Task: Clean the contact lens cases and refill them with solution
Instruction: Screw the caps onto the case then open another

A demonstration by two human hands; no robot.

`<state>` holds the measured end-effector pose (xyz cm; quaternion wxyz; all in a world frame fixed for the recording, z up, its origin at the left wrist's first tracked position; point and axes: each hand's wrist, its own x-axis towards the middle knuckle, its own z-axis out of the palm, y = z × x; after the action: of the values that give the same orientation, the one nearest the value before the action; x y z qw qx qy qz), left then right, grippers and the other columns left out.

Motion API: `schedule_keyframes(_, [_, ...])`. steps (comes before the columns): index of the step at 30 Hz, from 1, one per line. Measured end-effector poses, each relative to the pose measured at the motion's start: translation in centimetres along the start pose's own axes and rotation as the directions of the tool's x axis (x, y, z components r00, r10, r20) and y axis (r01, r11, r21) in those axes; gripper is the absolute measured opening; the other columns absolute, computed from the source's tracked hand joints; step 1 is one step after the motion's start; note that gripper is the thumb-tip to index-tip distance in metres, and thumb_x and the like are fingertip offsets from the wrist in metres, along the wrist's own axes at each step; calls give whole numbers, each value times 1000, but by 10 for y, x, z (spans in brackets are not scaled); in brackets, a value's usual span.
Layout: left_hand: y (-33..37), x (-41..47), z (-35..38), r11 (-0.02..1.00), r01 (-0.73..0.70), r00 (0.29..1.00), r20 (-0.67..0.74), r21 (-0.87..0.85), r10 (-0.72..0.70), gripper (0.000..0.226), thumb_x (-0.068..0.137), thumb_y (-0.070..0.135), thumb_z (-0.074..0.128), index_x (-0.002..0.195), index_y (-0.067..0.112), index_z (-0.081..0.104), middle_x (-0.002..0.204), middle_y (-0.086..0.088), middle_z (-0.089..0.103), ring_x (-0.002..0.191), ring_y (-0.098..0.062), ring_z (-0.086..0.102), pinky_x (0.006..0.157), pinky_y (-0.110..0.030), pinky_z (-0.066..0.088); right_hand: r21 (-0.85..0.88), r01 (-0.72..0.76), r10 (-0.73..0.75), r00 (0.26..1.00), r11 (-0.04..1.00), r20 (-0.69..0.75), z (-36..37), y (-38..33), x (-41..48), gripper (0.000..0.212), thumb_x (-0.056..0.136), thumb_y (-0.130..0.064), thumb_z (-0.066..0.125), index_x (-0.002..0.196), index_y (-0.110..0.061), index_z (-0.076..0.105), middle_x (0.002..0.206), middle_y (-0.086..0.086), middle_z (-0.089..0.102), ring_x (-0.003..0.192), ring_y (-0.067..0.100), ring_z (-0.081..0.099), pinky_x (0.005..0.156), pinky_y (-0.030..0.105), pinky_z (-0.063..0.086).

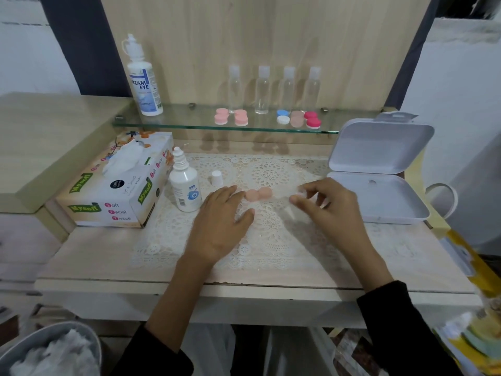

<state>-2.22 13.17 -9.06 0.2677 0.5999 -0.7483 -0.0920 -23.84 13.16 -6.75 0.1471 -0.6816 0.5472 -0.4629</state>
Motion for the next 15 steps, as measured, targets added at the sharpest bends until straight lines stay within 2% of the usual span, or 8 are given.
schedule_keyframes(3, [0, -1, -1, 1000, -9, 1000, -13, -19, 9, 42, 99, 27, 43, 140, 14, 45, 151, -2, 36, 140, -16, 25, 115, -28, 16, -64, -15, 23, 990, 998, 136, 17, 1, -3, 22, 80, -39, 74, 93, -21, 72, 95, -5, 62, 87, 14, 56, 75, 30, 46])
schedule_keyframes(7, [0, 1, -1, 999, -19, 1000, -19, -27, 18, 41, 100, 23, 42, 140, 12, 45, 150, -3, 36, 140, -16, 26, 115, -26, 15, -76, -7, 19, 988, 997, 155, 28, 4, -9, 27, 79, -43, 72, 94, -21, 75, 101, -6, 59, 105, 18, 52, 90, 40, 46])
schedule_keyframes(10, [-1, 1, 0, 999, -21, 1000, -17, -28, 21, 41, 100, 23, 42, 140, 12, 45, 150, -4, 36, 140, -17, 26, 116, -29, 16, -149, 33, -8, 986, 988, 164, 29, 3, -9, 25, 82, -36, 74, 100, -20, 75, 105, -3, 60, 107, 19, 49, 91, 40, 44])
schedule_keyframes(15, [-2, 2, 2, 1000, -25, 1000, -12, -17, 24, 42, 100, 24, 43, 140, 13, 45, 150, -4, 36, 140, -18, 26, 116, -29, 16, -161, 61, -32, 984, 985, 174, 28, 5, -10, 32, 80, -42, 75, 105, -22, 75, 106, -4, 59, 106, 18, 49, 88, 36, 43])
